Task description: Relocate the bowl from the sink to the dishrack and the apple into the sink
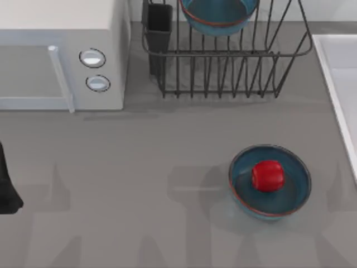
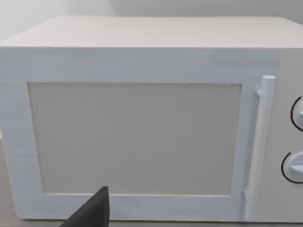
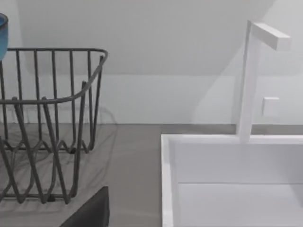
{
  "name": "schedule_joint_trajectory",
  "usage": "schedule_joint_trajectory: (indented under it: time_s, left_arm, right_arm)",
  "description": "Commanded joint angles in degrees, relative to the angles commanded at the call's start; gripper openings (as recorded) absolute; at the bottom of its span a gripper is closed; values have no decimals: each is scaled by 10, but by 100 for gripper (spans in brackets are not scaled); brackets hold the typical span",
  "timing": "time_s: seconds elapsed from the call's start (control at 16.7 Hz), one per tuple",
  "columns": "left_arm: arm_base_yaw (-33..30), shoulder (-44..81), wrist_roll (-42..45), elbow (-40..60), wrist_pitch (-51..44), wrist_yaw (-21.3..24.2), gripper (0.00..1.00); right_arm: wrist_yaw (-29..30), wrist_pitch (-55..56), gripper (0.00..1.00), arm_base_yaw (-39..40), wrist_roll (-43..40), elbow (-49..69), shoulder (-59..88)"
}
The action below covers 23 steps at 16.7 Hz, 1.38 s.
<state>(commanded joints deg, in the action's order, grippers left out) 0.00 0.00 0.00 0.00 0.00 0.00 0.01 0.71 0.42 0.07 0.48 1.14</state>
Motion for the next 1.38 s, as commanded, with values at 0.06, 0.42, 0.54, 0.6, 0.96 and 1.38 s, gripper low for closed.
schedule_joint_trajectory:
  time_s: [0.06,0.42,0.54,0.6,0.96,1.38]
  left_arm:
    - [0,0,0,0,0,0,100]
    - [0,0,0,0,0,0,100]
    - [0,0,0,0,0,0,100]
    - [0,0,0,0,0,0,100]
    - [0,0,0,0,0,0,100]
    - [0,0,0,0,0,0,100]
  right_arm:
    - [0,-5,100,-3,-1,-4,-9]
    - [0,-7,100,-4,-1,-5,-11]
    - [0,-7,100,-4,-1,-5,-11]
    - [0,-7,100,-4,-1,-5,-11]
    - [0,-7,100,-4,-1,-5,-11]
    - [0,-7,100,-4,-1,-5,-11]
